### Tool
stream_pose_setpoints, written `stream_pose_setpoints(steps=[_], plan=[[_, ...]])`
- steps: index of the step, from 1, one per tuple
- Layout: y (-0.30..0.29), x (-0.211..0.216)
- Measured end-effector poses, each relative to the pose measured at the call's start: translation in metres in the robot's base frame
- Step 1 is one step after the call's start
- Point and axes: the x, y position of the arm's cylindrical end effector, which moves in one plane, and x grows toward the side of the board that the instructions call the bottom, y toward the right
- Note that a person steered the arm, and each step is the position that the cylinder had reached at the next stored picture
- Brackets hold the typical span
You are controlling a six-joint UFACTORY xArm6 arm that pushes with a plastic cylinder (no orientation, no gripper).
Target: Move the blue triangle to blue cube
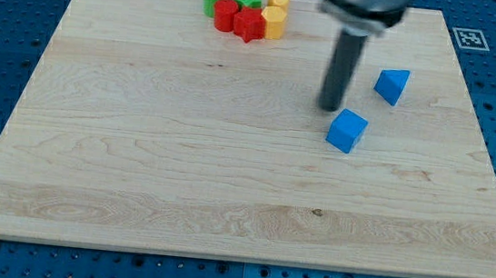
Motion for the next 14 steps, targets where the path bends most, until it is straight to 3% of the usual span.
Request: stream_pose_setpoints(steps=[1, 2, 3, 4, 5, 6, 7, 8, 9, 10, 11, 12, 14], plan=[[0.005, 0.040], [0.117, 0.044], [0.181, 0.029], [0.097, 0.039], [-0.002, 0.023], [0.003, -0.072], [0.076, -0.109], [0.150, -0.078], [0.179, -0.060], [0.135, -0.097], [0.053, -0.098], [0.050, -0.067], [0.178, -0.070]])
